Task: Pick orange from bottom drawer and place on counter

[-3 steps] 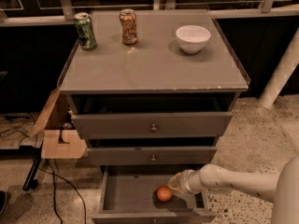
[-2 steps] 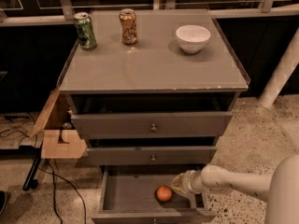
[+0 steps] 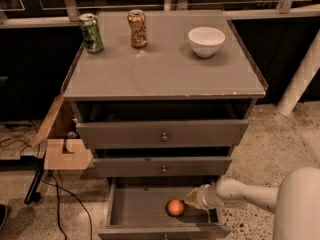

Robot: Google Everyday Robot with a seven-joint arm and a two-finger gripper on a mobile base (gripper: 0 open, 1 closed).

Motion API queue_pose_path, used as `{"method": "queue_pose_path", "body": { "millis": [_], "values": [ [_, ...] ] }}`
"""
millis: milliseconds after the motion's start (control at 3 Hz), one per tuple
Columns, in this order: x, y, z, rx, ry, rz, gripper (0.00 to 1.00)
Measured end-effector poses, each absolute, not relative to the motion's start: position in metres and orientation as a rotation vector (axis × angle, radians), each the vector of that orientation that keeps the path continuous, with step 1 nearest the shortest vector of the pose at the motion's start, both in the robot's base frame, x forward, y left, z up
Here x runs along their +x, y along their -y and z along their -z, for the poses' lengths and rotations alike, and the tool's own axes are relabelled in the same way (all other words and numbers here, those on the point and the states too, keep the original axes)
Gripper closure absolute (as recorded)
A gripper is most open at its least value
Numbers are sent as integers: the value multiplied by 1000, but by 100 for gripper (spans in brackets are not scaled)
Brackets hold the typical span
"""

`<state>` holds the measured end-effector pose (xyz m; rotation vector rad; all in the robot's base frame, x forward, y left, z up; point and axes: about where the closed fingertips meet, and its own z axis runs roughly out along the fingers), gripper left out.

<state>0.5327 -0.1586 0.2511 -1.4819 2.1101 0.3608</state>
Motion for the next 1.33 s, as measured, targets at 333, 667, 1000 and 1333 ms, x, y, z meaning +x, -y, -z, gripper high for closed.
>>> {"method": "queue_pose_path", "body": {
  "millis": [333,667,1000,1333],
  "values": [
    [533,158,-238,-1482,-2126,-393,34],
    [533,154,-230,-1491,-2129,-419,26],
    [533,150,-225,-1507,-2121,-445,19],
    [536,143,-217,-1498,-2081,-498,23]
  ]
}}
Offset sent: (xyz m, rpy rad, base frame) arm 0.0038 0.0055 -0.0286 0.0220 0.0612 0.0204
